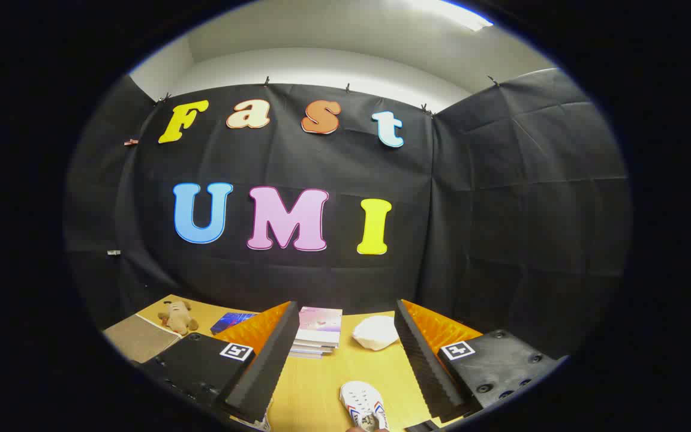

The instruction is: Open the storage box then place both shoes into the box .Put the left shoe in first, then the right shoe, with the right side of both shoes facing outward in a uniform manner.

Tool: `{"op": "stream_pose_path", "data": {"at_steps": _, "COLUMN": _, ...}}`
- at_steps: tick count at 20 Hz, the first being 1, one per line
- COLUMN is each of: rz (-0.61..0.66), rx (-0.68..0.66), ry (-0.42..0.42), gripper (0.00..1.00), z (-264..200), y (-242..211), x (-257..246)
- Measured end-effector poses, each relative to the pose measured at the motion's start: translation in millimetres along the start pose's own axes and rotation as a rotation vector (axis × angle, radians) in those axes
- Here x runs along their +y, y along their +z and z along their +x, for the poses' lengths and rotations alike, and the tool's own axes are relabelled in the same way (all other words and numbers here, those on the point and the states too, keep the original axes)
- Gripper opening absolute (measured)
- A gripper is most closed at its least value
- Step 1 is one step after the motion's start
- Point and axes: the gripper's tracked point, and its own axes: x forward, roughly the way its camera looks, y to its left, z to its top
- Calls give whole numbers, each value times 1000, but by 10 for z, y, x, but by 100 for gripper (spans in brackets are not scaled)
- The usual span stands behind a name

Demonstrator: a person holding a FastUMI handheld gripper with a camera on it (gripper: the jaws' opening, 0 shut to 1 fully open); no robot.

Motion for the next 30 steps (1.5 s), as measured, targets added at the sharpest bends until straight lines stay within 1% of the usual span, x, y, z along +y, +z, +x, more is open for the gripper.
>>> {"op": "stream_pose_path", "data": {"at_steps": 6, "rz": -32, "rx": 26, "ry": 46, "gripper": 97, "z": 9, "y": -98, "x": 183}}
{"op": "stream_pose_path", "data": {"at_steps": 9, "rz": -17, "rx": 54, "ry": 66, "gripper": 97, "z": 34, "y": -178, "x": 290}}
{"op": "stream_pose_path", "data": {"at_steps": 21, "rz": -3, "rx": 87, "ry": 110, "gripper": 97, "z": 136, "y": -306, "x": 527}}
{"op": "stream_pose_path", "data": {"at_steps": 27, "rz": 30, "rx": 168, "ry": 146, "gripper": 97, "z": 181, "y": -562, "x": 734}}
{"op": "stream_pose_path", "data": {"at_steps": 30, "rz": 27, "rx": 191, "ry": 162, "gripper": 97, "z": 192, "y": -638, "x": 844}}
